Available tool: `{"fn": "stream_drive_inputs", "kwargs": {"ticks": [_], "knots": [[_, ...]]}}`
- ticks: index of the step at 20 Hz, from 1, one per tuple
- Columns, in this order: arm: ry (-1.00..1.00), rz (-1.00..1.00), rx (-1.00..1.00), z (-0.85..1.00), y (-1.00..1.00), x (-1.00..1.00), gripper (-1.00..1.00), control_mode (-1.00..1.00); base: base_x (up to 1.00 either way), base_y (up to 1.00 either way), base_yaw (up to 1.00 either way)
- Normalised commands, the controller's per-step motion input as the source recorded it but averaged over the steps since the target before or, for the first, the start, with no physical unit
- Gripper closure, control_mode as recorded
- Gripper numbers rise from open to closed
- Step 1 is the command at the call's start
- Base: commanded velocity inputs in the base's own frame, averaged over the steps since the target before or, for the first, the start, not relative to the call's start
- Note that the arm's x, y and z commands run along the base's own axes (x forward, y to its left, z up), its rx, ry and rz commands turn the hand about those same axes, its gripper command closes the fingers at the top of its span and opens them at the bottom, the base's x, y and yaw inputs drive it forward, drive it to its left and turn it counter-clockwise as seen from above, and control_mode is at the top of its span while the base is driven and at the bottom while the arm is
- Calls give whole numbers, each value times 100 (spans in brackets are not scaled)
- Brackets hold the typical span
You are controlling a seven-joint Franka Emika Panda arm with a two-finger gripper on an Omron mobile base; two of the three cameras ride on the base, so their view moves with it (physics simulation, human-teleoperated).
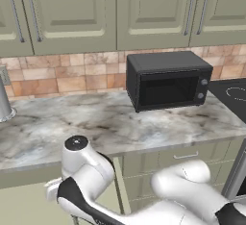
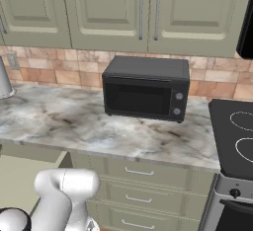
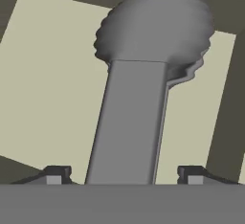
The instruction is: Take the tongs from the drawer on the left and place them on the dining counter next to the tray containing the kebab skewer.
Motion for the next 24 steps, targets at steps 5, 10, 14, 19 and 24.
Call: {"fn": "stream_drive_inputs", "kwargs": {"ticks": [5,10,14,19,24], "knots": [[0,5,5,96,-99,43,100,-100,0,0,0],[-11,6,19,63,-100,70,100,-100,0,0,0],[-12,10,20,53,-100,50,100,-100,0,0,0],[-7,1,5,7,-49,6,100,-100,0,0,0],[0,0,0,0,0,0,100,-100,0,0,0]]}}
